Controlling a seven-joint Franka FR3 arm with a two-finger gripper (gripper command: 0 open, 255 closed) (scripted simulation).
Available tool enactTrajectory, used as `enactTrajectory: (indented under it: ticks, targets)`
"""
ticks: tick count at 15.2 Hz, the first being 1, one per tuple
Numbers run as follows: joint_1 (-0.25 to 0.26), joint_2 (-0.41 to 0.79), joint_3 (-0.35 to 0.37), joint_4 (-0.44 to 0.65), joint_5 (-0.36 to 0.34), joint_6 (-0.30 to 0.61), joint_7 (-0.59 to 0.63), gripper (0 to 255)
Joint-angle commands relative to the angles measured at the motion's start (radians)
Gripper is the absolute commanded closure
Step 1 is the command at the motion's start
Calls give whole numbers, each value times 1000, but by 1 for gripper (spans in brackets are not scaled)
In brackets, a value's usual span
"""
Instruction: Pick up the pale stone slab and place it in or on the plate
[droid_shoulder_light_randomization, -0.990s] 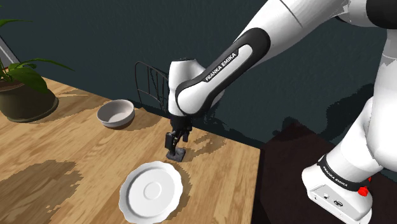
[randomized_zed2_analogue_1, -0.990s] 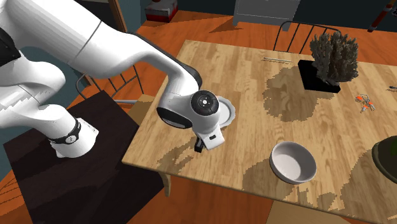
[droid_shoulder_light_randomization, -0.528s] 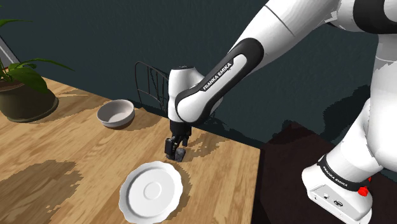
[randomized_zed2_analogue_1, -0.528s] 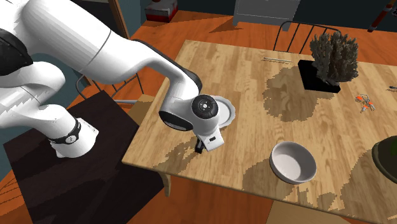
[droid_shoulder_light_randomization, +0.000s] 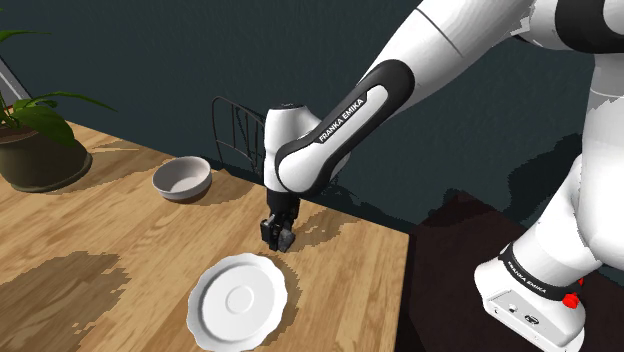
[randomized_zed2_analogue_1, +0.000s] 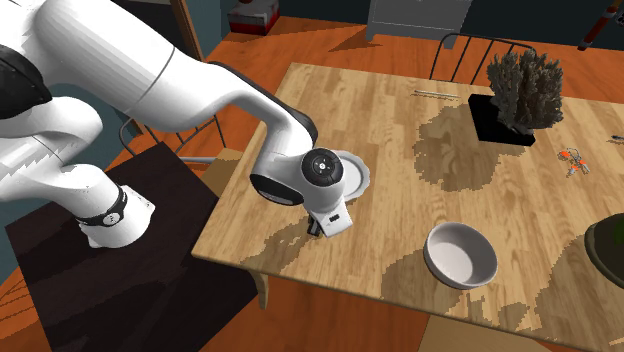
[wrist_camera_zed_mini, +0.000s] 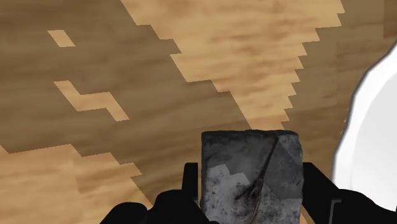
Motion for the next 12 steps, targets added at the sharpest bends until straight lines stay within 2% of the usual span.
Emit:
enactTrajectory:
  ticks: [1, 6, 12]
  targets:
    - [-1, 0, -1, -1, 0, -1, 0, 255]
    - [-1, 1, -1, -1, 0, 0, 0, 255]
    - [-10, -65, 8, -2, 10, -63, 8, 255]
